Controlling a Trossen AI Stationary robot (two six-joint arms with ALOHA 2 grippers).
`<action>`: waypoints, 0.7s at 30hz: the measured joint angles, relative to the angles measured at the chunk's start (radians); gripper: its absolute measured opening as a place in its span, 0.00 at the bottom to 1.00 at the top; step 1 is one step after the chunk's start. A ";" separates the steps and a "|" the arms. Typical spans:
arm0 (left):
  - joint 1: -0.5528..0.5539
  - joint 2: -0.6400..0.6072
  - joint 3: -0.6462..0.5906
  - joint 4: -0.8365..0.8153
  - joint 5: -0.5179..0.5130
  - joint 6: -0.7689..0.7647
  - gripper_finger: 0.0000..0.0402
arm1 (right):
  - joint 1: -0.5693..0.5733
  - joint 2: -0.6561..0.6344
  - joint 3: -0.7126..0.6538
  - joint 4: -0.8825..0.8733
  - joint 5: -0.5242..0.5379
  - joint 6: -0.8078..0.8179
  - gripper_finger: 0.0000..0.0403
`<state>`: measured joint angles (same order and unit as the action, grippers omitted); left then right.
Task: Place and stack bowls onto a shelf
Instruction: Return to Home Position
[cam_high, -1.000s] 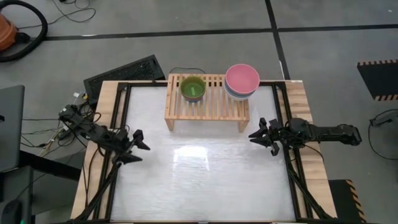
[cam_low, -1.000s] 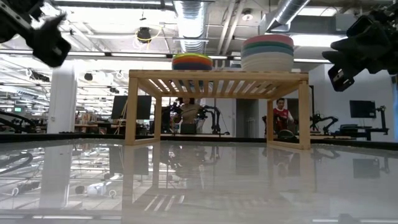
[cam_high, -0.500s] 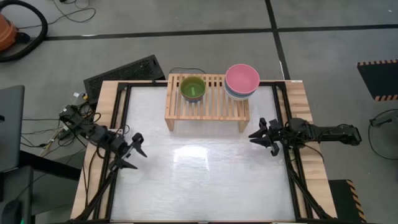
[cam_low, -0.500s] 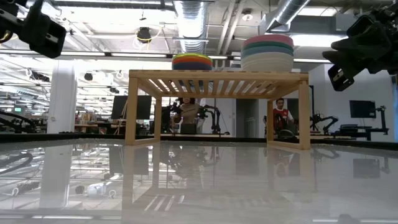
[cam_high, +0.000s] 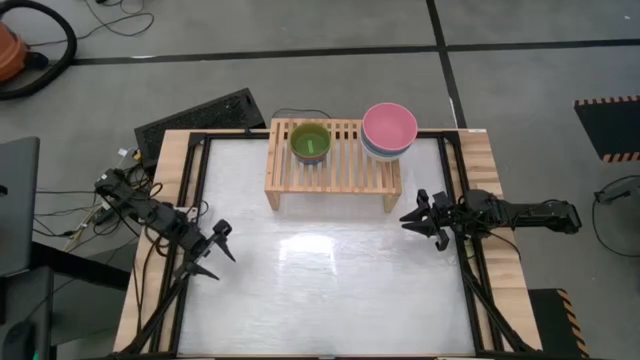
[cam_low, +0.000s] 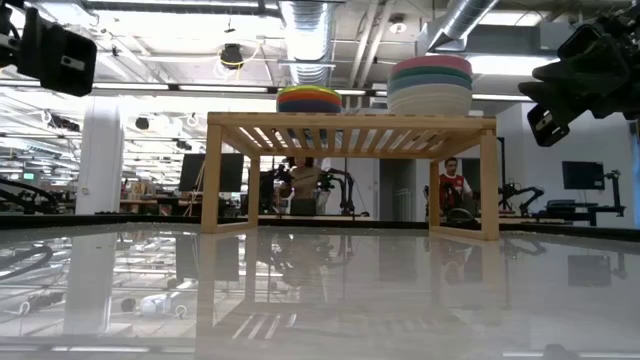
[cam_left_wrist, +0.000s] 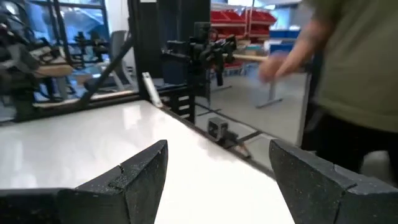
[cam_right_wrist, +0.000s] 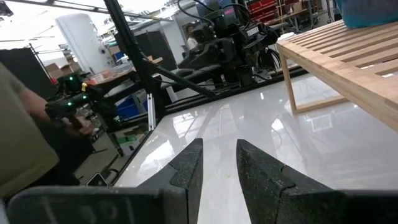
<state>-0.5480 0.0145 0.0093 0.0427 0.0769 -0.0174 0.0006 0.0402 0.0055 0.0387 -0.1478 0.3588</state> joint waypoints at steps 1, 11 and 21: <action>0.000 0.000 0.000 -0.004 -0.011 0.022 0.66 | 0.000 0.000 0.000 0.000 0.000 0.000 0.30; 0.000 0.000 0.000 -0.008 -0.143 0.059 0.66 | 0.000 0.000 0.000 0.000 0.000 0.000 0.30; 0.000 0.000 0.000 -0.008 -0.144 0.059 0.66 | 0.000 0.000 0.000 0.000 0.000 0.000 0.30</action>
<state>-0.5480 0.0147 0.0090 0.0349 -0.0669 0.0417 0.0006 0.0402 0.0051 0.0385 -0.1478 0.3588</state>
